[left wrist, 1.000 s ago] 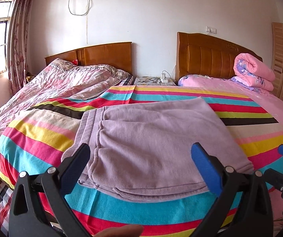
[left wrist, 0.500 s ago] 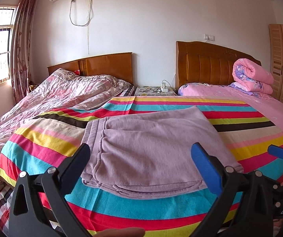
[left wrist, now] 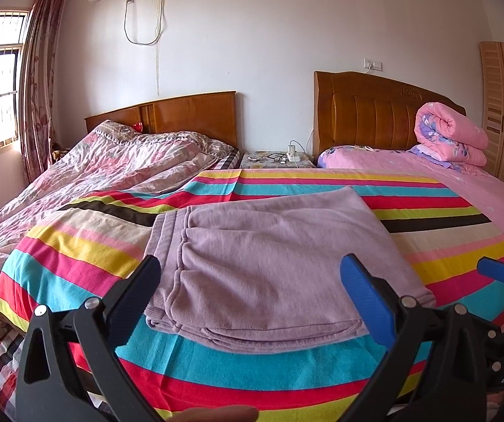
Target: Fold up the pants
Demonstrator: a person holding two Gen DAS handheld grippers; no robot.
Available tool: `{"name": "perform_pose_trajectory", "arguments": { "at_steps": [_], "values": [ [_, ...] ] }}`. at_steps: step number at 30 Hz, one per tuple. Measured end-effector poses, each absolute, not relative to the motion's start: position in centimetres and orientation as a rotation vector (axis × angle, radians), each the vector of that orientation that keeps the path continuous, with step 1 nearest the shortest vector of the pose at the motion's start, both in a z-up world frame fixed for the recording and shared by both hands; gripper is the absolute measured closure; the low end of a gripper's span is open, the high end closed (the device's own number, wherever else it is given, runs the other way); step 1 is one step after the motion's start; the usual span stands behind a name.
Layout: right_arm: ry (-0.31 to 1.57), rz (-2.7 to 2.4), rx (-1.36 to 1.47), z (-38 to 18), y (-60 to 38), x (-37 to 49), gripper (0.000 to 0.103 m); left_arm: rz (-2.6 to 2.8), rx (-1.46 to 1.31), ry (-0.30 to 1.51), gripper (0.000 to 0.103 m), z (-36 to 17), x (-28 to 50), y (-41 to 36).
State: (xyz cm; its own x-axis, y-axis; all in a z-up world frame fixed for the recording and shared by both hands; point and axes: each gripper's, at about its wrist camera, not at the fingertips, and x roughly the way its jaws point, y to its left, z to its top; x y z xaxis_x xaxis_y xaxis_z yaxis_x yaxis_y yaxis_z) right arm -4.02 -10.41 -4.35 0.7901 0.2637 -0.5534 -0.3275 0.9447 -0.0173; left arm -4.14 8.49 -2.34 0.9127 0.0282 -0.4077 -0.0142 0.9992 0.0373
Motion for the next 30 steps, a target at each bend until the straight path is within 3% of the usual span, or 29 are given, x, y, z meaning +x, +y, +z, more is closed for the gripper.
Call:
{"name": "perform_pose_trajectory", "arguments": {
  "at_steps": [30],
  "values": [
    [0.583,0.325,-0.113,-4.61,-10.26,-4.17,0.010,0.022,0.034,0.425,0.001,-2.42,-4.09,8.49]
  ]
}}
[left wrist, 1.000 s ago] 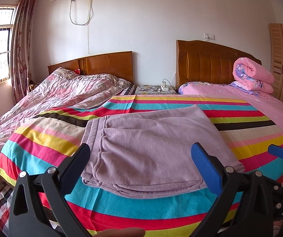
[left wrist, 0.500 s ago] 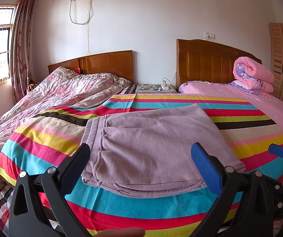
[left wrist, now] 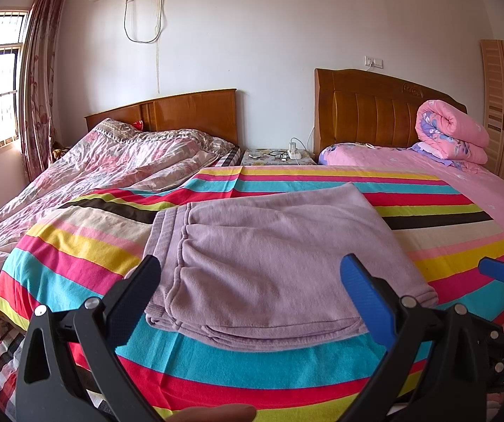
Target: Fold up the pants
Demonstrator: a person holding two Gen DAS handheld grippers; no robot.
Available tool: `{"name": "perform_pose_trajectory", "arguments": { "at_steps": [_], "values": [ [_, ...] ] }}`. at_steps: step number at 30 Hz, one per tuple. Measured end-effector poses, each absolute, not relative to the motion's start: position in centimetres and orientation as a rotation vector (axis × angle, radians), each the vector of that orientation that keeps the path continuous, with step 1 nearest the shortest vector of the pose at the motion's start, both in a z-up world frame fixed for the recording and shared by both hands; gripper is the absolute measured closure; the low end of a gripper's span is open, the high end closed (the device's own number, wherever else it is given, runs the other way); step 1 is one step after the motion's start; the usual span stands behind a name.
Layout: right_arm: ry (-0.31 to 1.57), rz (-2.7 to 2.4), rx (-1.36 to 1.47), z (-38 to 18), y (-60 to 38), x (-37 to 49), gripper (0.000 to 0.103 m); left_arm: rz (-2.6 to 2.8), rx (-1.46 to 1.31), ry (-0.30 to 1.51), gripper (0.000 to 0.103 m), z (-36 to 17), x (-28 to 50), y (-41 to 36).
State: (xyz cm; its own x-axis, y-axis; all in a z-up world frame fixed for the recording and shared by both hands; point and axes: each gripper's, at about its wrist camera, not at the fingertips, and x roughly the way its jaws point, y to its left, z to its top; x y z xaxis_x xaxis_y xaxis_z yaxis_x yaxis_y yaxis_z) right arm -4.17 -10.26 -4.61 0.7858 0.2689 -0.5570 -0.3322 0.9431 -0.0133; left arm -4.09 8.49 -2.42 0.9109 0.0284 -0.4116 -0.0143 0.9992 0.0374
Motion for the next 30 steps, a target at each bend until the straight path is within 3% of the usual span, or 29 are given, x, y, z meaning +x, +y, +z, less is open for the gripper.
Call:
{"name": "perform_pose_trajectory", "arguments": {
  "at_steps": [30],
  "values": [
    [0.594,0.334,-0.107,-5.0,-10.2,-4.4,0.010,0.040,0.036,0.434,0.001,-3.5,-4.4,8.9]
  ]
}}
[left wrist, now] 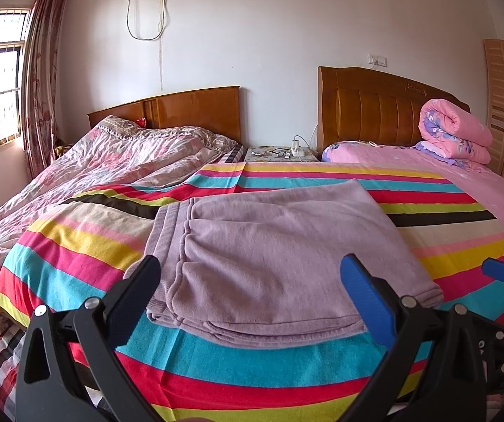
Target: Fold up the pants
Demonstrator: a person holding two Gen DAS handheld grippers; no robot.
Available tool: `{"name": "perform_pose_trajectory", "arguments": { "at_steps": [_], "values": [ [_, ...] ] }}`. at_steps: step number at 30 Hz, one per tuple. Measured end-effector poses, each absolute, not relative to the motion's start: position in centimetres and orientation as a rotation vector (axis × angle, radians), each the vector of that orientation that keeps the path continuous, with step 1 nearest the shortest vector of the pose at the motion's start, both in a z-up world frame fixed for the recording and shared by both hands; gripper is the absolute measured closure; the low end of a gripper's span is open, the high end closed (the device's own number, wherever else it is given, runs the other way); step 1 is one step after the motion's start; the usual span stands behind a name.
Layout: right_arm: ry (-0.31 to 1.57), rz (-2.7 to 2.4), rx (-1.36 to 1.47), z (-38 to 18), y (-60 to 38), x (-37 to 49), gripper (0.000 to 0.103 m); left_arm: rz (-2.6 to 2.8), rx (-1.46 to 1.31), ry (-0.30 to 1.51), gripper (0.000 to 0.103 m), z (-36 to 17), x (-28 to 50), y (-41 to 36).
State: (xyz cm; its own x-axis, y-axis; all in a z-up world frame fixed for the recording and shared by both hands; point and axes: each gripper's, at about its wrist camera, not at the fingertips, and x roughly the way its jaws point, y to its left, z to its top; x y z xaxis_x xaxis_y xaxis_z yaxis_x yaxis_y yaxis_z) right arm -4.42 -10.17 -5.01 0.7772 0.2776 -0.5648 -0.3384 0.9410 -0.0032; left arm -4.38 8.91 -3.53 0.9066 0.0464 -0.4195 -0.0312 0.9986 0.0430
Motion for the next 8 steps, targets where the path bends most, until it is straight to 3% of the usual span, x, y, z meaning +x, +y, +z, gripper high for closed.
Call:
{"name": "perform_pose_trajectory", "arguments": {
  "at_steps": [8],
  "values": [
    [0.594,0.335,-0.104,-4.92,-10.35,-4.42,0.010,0.023,0.033,0.455,0.001,-3.55,-3.96,8.85]
  ]
}}
